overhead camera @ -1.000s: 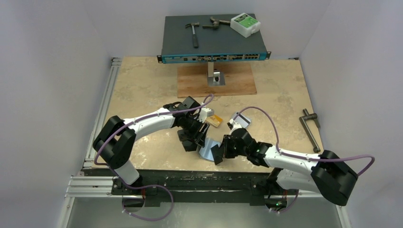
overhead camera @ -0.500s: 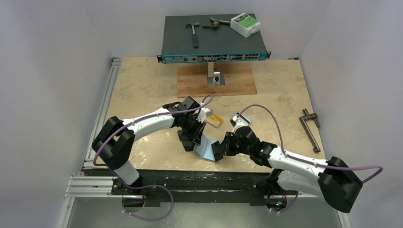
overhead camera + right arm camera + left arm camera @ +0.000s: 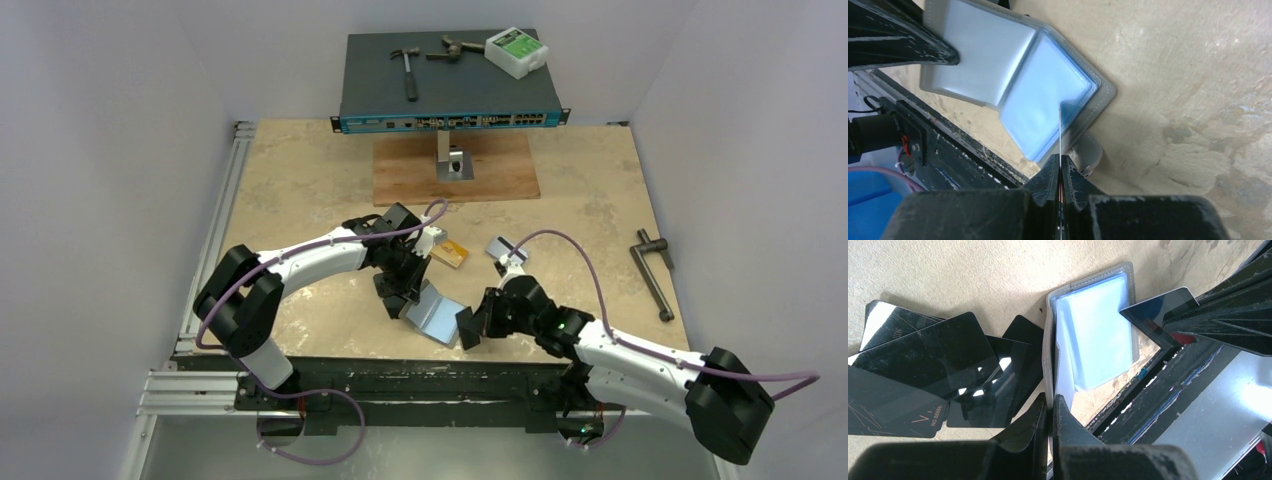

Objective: Put the credit cards into the card holder
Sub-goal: Insert the credit card into the card holder.

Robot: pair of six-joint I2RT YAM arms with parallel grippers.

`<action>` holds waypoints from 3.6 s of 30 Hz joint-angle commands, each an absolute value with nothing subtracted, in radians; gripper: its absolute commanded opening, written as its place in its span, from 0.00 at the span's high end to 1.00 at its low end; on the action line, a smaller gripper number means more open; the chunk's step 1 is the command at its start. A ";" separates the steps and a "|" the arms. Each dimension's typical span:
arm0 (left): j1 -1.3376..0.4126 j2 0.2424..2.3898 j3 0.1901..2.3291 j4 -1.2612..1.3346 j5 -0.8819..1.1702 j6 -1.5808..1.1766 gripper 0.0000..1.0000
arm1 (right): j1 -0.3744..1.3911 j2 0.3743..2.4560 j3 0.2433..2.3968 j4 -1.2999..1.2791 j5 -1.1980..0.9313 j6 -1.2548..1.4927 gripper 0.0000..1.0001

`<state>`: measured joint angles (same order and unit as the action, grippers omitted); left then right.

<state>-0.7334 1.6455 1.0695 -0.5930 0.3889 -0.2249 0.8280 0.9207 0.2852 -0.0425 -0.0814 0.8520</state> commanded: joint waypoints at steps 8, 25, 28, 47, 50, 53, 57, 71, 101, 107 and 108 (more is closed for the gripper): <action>-0.727 1.626 1.090 -0.587 0.392 -0.245 1.00 | 0.822 0.898 0.256 -0.058 -0.086 0.875 1.00; -0.727 1.623 1.088 -0.582 0.396 -0.245 1.00 | 0.822 0.849 0.238 -0.093 -0.115 0.871 1.00; -0.727 1.623 1.088 -0.583 0.396 -0.245 1.00 | 0.822 0.859 0.241 -0.092 -0.125 0.868 1.00; -0.727 1.622 1.089 -0.579 0.411 -0.245 1.00 | 0.822 0.942 0.261 0.040 -0.144 0.859 1.00; -0.727 1.622 1.091 -0.579 0.411 -0.248 1.00 | 0.822 0.961 0.276 0.057 -0.150 0.844 1.00; -0.727 1.621 1.091 -0.581 0.411 -0.250 1.00 | 0.822 0.958 0.288 0.074 -0.158 0.834 1.00; -0.727 1.617 1.094 -0.583 0.410 -0.253 0.92 | 0.822 0.959 0.311 0.092 -0.157 0.823 1.00; -0.640 1.575 1.030 -0.486 0.591 -0.324 0.54 | 0.822 1.104 0.394 0.173 -0.202 0.782 1.00; -0.693 1.686 1.067 -0.526 0.510 -0.317 0.85 | 0.806 1.214 0.399 0.272 -0.204 0.783 1.00; -0.692 1.693 1.075 -0.522 0.527 -0.334 1.00 | 0.794 1.195 0.367 0.279 -0.202 0.797 1.00; -0.692 1.692 1.075 -0.518 0.535 -0.336 1.00 | 0.789 1.187 0.361 0.280 -0.201 0.805 1.00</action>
